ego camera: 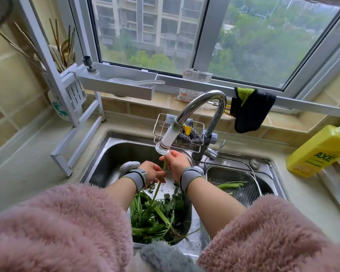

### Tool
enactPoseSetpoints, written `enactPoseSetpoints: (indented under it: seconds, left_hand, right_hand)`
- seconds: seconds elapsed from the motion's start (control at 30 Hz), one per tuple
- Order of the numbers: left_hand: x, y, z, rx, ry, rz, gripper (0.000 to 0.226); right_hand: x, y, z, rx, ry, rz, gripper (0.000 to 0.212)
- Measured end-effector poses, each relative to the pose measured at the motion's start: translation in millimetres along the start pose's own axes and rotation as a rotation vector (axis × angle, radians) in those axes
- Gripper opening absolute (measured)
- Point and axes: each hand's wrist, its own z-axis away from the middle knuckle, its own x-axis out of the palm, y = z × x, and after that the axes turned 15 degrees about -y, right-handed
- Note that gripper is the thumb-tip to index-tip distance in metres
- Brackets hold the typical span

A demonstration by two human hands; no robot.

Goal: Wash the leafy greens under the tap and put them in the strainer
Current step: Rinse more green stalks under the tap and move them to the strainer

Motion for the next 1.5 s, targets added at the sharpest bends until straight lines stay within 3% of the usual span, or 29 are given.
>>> enactPoseSetpoints:
  seconds: [0.1, 0.3, 0.5, 0.6, 0.67, 0.9, 1.0, 1.13, 1.27, 1.37, 1.5]
  left_hand:
    - [-2.9, -0.5, 1.4, -0.013, 0.002, -0.017, 0.022]
    - [-2.2, -0.5, 1.5, 0.006, -0.001, -0.046, 0.020]
    - [-0.3, 2.1, -0.8, 0.039, 0.023, -0.032, 0.024]
    - [1.5, 3.1, 0.0, 0.051, 0.031, -0.034, 0.024]
    - [0.9, 3.5, -0.2, 0.046, 0.027, -0.044, 0.023]
    - [4.6, 4.9, -3.3, 0.015, -0.006, -0.132, 0.024]
    - [3.4, 2.2, -8.6, 0.008, 0.005, -0.119, 0.024]
    - [0.6, -7.0, -13.8, 0.011, 0.016, 0.031, 0.011]
    - [0.3, -5.9, -14.4, 0.069, 0.009, 0.150, 0.010]
    - [-5.8, -1.1, -14.8, 0.123, 0.055, 0.298, 0.009]
    - [-13.3, 2.2, -16.8, 0.173, 0.058, 0.504, 0.007]
  right_hand:
    - [0.5, 1.6, 4.1, 0.008, -0.039, -0.017, 0.029]
    - [-1.8, 0.4, -1.8, -0.023, 0.040, -0.051, 0.035]
    - [-10.9, 5.8, 4.1, -0.059, -0.078, -0.055, 0.012]
    - [-14.0, 7.3, 6.7, -0.071, -0.117, -0.088, 0.018]
    - [-16.5, 8.7, 8.6, -0.095, -0.105, -0.084, 0.010]
    - [-17.2, 5.4, 9.9, -0.081, -0.044, -0.035, 0.028]
    - [-15.6, 4.8, 9.1, -0.093, -0.040, -0.046, 0.026]
    - [-20.3, 6.6, 7.0, -0.088, -0.090, -0.069, 0.009]
    - [-25.9, 4.5, 5.2, -0.062, -0.088, -0.085, 0.030]
    - [-27.7, 4.6, 3.5, 0.003, -0.060, -0.025, 0.033]
    - [-22.2, 15.6, 0.7, 0.060, -0.172, 0.070, 0.033]
